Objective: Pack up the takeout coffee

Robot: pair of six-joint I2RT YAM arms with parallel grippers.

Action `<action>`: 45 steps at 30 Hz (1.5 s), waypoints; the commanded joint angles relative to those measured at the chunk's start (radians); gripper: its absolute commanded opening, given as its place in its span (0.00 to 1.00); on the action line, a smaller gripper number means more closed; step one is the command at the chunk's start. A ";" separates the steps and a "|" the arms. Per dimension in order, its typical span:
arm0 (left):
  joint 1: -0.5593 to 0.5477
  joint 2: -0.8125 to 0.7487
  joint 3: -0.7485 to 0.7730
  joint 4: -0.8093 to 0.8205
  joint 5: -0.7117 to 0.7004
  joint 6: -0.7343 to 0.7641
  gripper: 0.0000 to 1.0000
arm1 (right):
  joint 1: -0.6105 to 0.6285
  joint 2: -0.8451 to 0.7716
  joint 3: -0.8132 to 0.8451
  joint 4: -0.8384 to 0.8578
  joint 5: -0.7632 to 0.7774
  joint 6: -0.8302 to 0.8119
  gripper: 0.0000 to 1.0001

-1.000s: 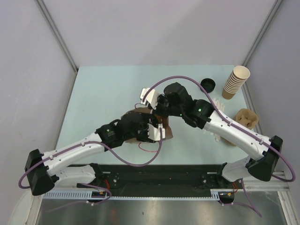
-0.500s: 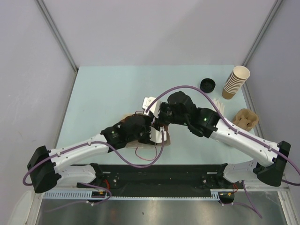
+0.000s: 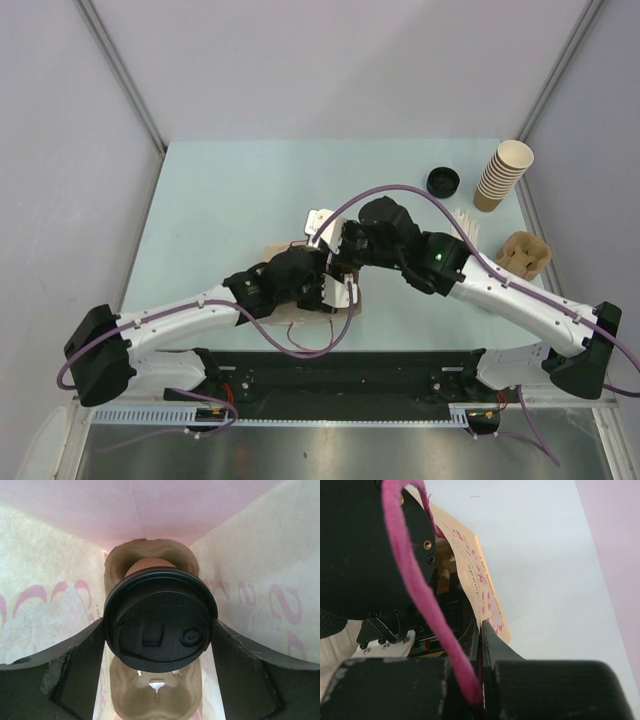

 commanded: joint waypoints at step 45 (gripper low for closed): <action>0.248 0.526 0.340 -0.216 0.280 -0.089 0.09 | -0.375 0.217 0.074 0.186 -0.473 0.109 0.00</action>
